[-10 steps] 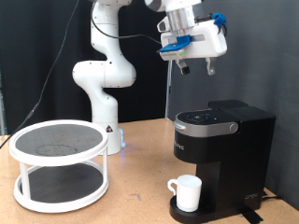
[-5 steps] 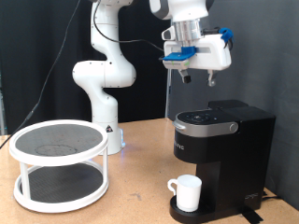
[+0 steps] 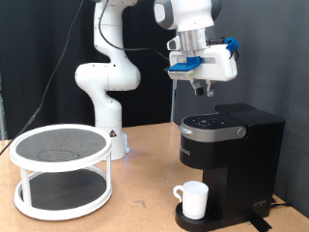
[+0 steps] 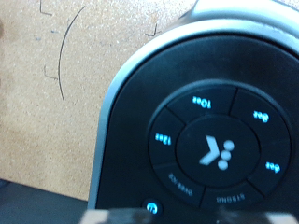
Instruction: Make a cup of coffee with the keurig machine
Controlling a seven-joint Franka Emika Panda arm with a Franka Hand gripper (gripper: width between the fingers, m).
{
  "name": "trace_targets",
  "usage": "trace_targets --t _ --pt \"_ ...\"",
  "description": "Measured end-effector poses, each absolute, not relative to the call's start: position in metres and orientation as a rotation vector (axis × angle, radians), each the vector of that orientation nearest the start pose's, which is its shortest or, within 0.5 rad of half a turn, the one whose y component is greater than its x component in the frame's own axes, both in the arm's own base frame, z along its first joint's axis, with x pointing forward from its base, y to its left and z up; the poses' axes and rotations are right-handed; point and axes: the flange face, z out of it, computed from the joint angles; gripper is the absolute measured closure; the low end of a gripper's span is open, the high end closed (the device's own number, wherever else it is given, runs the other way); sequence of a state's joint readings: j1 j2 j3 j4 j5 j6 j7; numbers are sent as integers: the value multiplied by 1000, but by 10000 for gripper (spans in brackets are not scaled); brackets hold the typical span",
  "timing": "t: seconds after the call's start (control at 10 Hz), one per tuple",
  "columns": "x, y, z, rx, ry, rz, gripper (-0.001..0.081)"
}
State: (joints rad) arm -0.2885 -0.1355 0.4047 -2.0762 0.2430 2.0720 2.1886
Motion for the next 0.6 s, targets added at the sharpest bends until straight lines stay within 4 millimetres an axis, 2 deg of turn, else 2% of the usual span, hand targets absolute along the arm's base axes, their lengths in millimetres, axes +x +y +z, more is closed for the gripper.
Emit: trace_targets --t 0.1,0.6 --pt "527 79 490 -1376 2628 147 769" --pt "526 81 461 -1420 2648 137 804"
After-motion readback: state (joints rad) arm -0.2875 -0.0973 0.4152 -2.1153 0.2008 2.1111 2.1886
